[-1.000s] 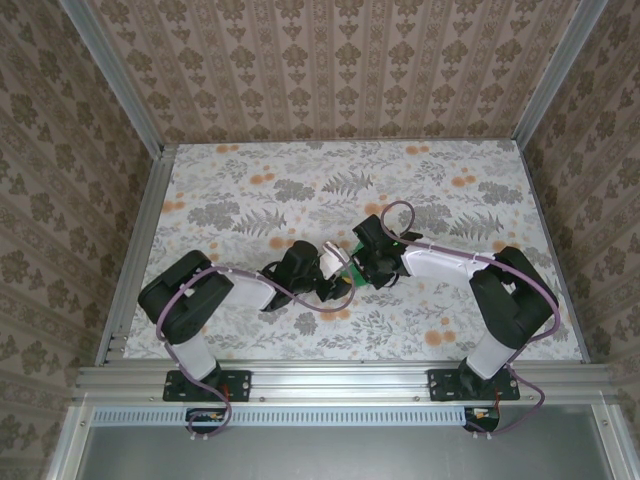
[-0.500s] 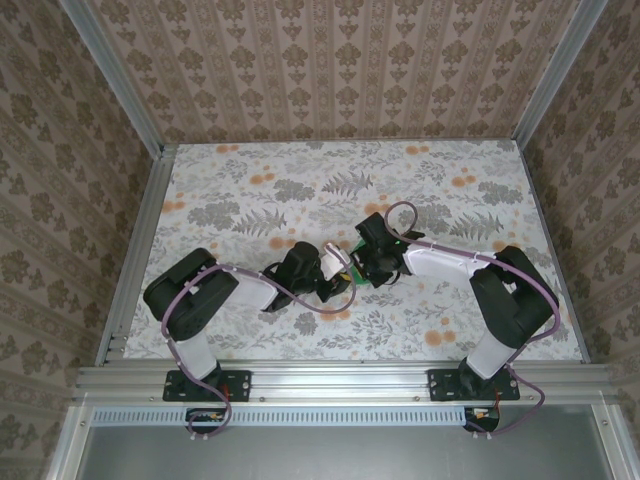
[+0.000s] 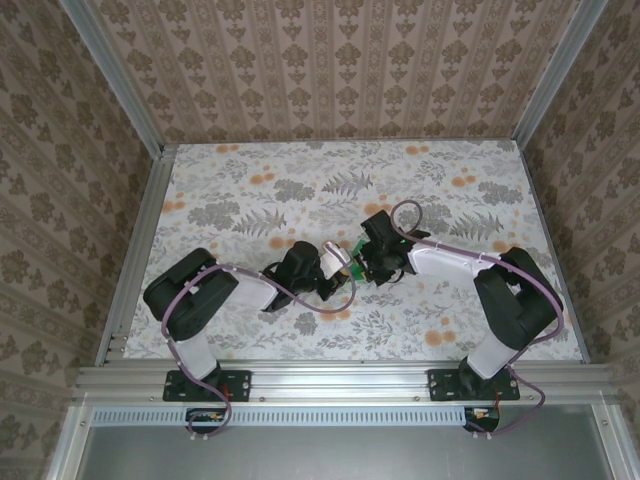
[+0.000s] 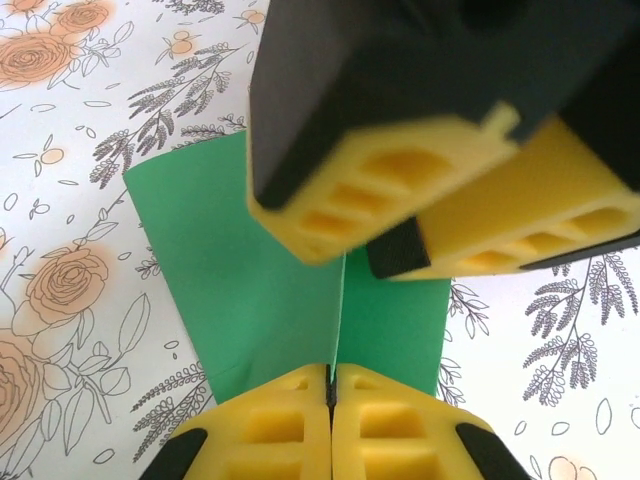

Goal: Fold a paper plane with a square sheet of paper (pick it up from the middle)

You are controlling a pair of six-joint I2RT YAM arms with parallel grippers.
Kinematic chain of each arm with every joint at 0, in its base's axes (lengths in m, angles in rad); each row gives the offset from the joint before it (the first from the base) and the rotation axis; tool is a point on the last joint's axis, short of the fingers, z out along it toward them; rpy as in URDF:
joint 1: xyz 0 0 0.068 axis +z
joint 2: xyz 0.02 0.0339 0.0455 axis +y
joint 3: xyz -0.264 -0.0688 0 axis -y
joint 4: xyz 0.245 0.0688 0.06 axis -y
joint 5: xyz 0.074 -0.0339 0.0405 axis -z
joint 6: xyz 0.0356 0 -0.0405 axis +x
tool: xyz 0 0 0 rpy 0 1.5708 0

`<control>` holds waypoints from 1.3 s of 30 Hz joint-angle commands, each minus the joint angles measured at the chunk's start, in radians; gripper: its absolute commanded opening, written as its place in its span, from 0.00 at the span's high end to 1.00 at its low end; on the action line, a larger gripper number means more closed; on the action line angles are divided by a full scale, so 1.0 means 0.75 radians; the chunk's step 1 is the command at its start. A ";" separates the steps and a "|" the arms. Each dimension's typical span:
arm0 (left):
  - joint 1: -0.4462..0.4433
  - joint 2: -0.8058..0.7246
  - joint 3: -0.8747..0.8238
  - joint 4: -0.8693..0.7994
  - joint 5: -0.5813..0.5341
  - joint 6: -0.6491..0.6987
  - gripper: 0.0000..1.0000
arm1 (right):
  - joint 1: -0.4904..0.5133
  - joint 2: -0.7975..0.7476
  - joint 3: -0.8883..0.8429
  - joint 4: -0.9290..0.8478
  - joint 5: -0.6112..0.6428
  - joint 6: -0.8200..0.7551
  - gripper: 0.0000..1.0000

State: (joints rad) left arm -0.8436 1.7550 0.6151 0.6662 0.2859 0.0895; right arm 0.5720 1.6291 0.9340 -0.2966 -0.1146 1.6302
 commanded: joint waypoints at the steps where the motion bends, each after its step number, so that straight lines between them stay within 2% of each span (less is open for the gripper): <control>1: 0.017 0.022 -0.001 0.009 0.036 -0.040 0.95 | -0.031 -0.075 0.023 -0.097 -0.002 -0.120 0.54; 2: 0.022 0.020 0.003 0.000 0.040 -0.058 0.95 | -0.042 -0.096 0.028 -0.116 0.013 -0.175 0.48; 5: 0.034 0.020 0.016 -0.032 0.054 -0.123 0.95 | -0.084 -0.164 0.018 -0.126 0.034 -0.372 0.39; 9: 0.047 0.018 0.018 -0.044 0.070 -0.225 0.95 | -0.132 -0.225 -0.063 -0.004 -0.072 -0.615 0.40; 12: 0.053 0.012 0.007 -0.034 0.073 -0.285 0.94 | -0.136 -0.241 -0.124 0.079 -0.150 -0.678 0.45; 18: 0.053 0.013 -0.008 -0.023 0.069 -0.328 0.92 | -0.127 -0.146 -0.143 0.231 -0.310 -0.673 0.64; 24: 0.053 0.031 0.003 -0.045 0.069 -0.359 0.90 | -0.123 -0.066 -0.143 0.233 -0.318 -0.641 0.80; 39: 0.055 0.046 0.053 -0.126 0.089 -0.387 0.86 | -0.121 0.005 -0.197 0.287 -0.286 -0.570 0.82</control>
State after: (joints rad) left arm -0.8097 1.7836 0.6346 0.6029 0.3340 -0.1802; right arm 0.4759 1.6253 0.8055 -0.1062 -0.3260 1.1728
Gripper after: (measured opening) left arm 0.139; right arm 0.183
